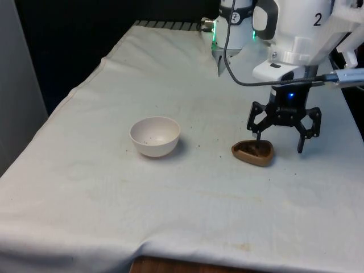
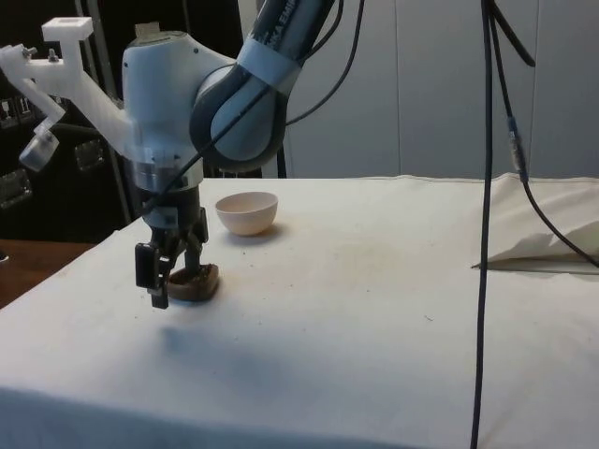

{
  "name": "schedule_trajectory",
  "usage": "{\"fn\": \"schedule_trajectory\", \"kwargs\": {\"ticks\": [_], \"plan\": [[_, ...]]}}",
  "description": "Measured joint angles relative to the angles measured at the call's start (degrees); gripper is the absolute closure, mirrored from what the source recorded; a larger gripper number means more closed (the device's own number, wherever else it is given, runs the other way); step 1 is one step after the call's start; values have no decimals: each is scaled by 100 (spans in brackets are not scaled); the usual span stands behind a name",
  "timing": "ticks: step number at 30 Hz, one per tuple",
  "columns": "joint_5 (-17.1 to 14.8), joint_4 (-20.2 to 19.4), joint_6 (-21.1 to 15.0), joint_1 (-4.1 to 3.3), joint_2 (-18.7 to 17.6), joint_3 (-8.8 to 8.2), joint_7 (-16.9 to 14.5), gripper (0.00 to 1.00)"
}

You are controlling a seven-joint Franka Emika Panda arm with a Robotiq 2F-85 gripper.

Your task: Pour the coffee beans from the cup into the bowl.

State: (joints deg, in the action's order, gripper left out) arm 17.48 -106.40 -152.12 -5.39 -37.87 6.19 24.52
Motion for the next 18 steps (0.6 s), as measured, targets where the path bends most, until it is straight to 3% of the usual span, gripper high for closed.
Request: {"fn": "schedule_trajectory", "kwargs": {"ticks": [18], "plan": [[0,0,0,69,-40,-6,-23,0]]}}
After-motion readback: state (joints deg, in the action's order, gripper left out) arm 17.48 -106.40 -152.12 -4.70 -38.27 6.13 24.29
